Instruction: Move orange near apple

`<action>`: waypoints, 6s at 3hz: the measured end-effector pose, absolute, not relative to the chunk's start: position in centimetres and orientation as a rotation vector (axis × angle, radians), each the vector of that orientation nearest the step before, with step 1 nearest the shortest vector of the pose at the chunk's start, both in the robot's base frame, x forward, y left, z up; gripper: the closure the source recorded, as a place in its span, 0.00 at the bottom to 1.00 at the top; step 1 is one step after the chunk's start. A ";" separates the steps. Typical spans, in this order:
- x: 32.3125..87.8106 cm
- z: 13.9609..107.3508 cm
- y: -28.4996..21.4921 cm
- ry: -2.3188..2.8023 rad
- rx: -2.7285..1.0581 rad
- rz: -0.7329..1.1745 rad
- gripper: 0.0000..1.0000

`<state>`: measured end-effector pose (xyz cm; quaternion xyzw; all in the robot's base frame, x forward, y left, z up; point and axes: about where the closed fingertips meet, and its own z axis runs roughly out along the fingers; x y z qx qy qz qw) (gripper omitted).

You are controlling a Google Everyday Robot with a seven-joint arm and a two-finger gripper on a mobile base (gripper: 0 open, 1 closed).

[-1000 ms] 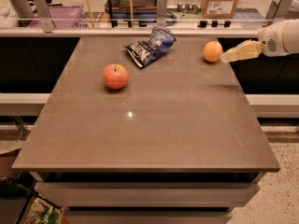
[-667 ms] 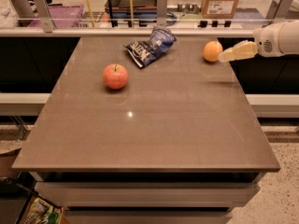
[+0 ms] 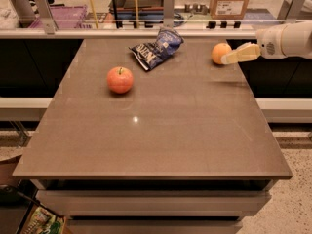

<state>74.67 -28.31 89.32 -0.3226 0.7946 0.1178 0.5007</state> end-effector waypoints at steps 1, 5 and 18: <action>75.6 88.5 -27.5 1.923 -0.806 0.296 0.00; 77.6 85.7 -24.8 1.918 -0.867 0.371 0.00; 78.9 83.9 -22.1 1.927 -0.908 0.429 1.00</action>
Offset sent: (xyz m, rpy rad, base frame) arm 0.0201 0.0143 -0.0243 -0.0152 0.0321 0.0444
